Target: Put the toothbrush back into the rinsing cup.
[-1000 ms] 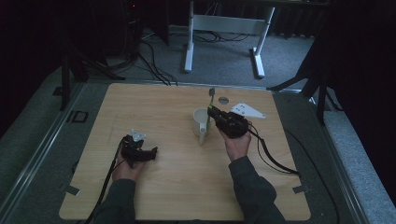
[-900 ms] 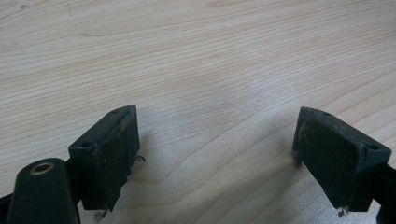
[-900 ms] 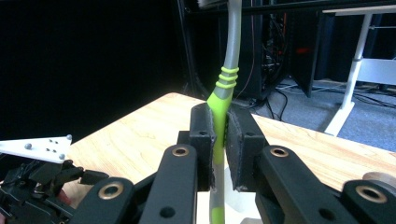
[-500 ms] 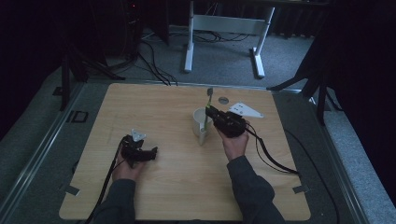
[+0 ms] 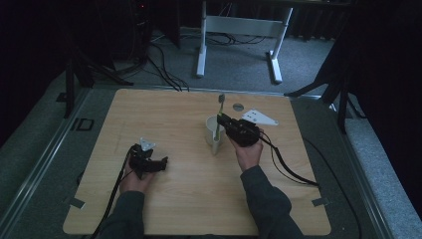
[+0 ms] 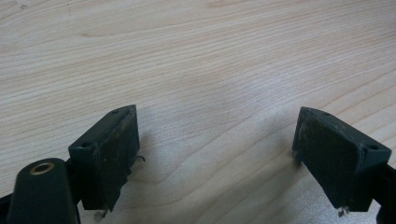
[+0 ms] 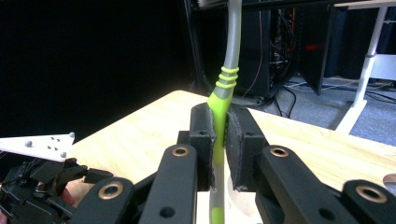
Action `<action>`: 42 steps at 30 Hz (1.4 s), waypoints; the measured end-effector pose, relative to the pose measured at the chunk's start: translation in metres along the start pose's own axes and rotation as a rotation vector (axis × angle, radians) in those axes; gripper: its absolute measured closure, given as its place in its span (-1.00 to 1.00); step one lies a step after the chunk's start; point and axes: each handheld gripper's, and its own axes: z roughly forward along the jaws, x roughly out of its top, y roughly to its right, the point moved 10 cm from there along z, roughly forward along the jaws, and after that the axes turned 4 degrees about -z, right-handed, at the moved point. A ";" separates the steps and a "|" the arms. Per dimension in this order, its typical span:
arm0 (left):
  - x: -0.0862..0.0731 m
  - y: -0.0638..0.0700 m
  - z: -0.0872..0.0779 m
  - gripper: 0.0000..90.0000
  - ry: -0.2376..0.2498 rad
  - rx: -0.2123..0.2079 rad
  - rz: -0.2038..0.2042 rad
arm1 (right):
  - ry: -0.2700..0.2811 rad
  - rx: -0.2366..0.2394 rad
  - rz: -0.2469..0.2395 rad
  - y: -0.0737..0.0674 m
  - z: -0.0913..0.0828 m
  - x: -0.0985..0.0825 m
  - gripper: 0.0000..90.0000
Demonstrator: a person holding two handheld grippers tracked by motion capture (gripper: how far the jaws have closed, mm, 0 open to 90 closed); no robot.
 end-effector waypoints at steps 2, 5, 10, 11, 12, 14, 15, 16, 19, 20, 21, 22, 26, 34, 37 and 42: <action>0.000 0.000 0.000 -0.66 0.000 0.000 0.000 | 0.000 0.002 0.000 0.000 0.001 0.000 0.81; 0.000 0.000 0.000 -0.66 -0.001 0.000 0.000 | -0.011 0.004 -0.004 -0.001 0.002 -0.003 0.80; 0.000 0.000 0.000 -0.66 -0.001 0.000 0.002 | -0.028 0.006 -0.014 -0.002 0.003 -0.007 0.80; 0.000 0.000 0.000 -0.66 -0.003 0.000 0.003 | -0.031 0.003 -0.017 -0.002 0.004 -0.008 0.80; 0.000 0.000 0.000 -0.66 -0.001 0.000 0.001 | -0.034 0.002 -0.019 -0.001 0.004 -0.008 0.80; 0.000 0.000 0.000 -0.66 -0.001 0.000 0.000 | -0.042 0.001 -0.022 -0.001 0.004 -0.009 0.80; 0.000 0.000 0.000 -0.66 -0.001 -0.001 0.000 | -0.046 0.000 -0.026 -0.001 0.004 -0.010 0.80; 0.000 0.000 0.000 -0.66 -0.001 -0.001 0.000 | -0.050 -0.001 -0.027 -0.001 0.004 -0.011 0.80; 0.000 0.000 0.000 -0.66 -0.001 -0.001 0.000 | -0.057 -0.001 -0.032 -0.002 0.004 -0.013 0.80; 0.000 0.000 0.000 -0.66 -0.002 -0.001 0.000 | -0.061 -0.001 -0.035 -0.002 0.005 -0.013 0.80; 0.000 0.000 0.000 -0.66 -0.003 -0.001 0.002 | -0.067 -0.001 -0.036 -0.002 0.005 -0.014 0.80; 0.000 0.000 0.000 -0.66 -0.001 -0.001 0.000 | -0.073 0.000 -0.039 -0.003 0.005 -0.016 0.80; 0.000 0.000 0.000 -0.66 -0.002 -0.001 0.001 | -0.086 0.003 -0.049 -0.003 0.006 -0.018 0.80; 0.000 0.000 0.000 -0.66 -0.002 -0.001 0.000 | -0.107 0.020 -0.060 -0.005 0.005 -0.022 0.63; 0.000 0.000 0.000 -0.66 -0.002 -0.001 -0.001 | -0.127 0.048 -0.089 -0.011 0.005 -0.025 -0.06; 0.000 0.000 0.000 -0.66 -0.003 -0.001 0.001 | -0.150 0.030 -0.120 -0.010 0.004 -0.030 -0.29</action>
